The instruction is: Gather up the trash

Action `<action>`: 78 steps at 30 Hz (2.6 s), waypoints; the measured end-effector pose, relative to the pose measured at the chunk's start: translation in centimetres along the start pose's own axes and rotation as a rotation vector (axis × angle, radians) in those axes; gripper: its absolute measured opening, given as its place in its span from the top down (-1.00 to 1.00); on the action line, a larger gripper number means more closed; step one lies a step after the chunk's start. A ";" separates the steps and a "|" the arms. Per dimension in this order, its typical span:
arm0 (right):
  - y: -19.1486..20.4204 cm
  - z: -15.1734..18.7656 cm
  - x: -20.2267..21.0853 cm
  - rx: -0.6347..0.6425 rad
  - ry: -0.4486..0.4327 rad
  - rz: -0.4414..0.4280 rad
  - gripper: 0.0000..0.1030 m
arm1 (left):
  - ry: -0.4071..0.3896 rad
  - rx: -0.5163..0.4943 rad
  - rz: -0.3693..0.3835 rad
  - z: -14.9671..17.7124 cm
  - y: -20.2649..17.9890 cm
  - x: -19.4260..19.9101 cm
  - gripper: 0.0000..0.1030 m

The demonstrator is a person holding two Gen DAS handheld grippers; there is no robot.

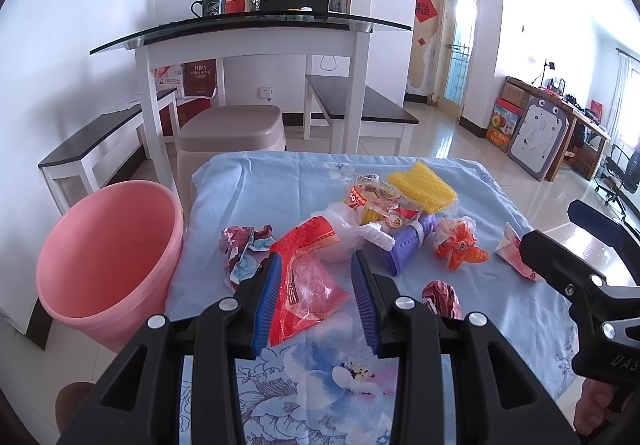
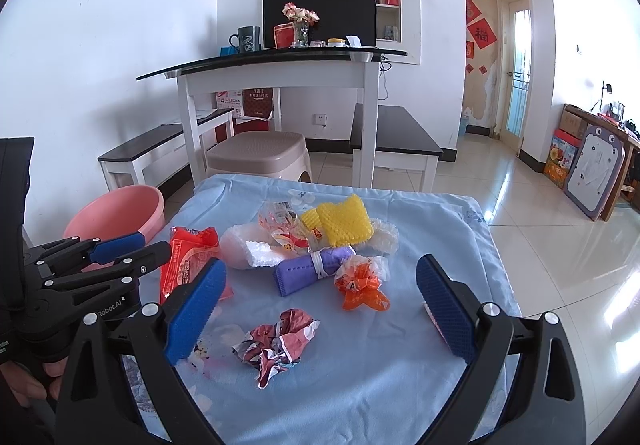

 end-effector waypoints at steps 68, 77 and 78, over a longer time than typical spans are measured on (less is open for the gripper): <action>1.1 0.3 -0.8 -0.010 0.012 -0.029 -0.87 | 0.005 -0.032 0.004 0.0 -0.3 0.1 0.32; 1.1 0.3 -0.8 -0.009 0.012 -0.030 -0.87 | 0.003 -0.031 0.006 -0.1 -0.3 0.1 0.32; 1.2 0.4 -0.9 -0.008 0.012 -0.030 -0.87 | 0.003 -0.030 0.006 -0.1 -0.3 0.1 0.32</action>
Point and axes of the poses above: each gripper's, at about its wrist camera, not at the fingertips, and x roughly against the way its jaws point, y to its left, z to its underside, the point moved 9 cm from there along -x, roughly the way its jaws point, and after that the axes turned 3 degrees about -z, right-handed, at the moved point
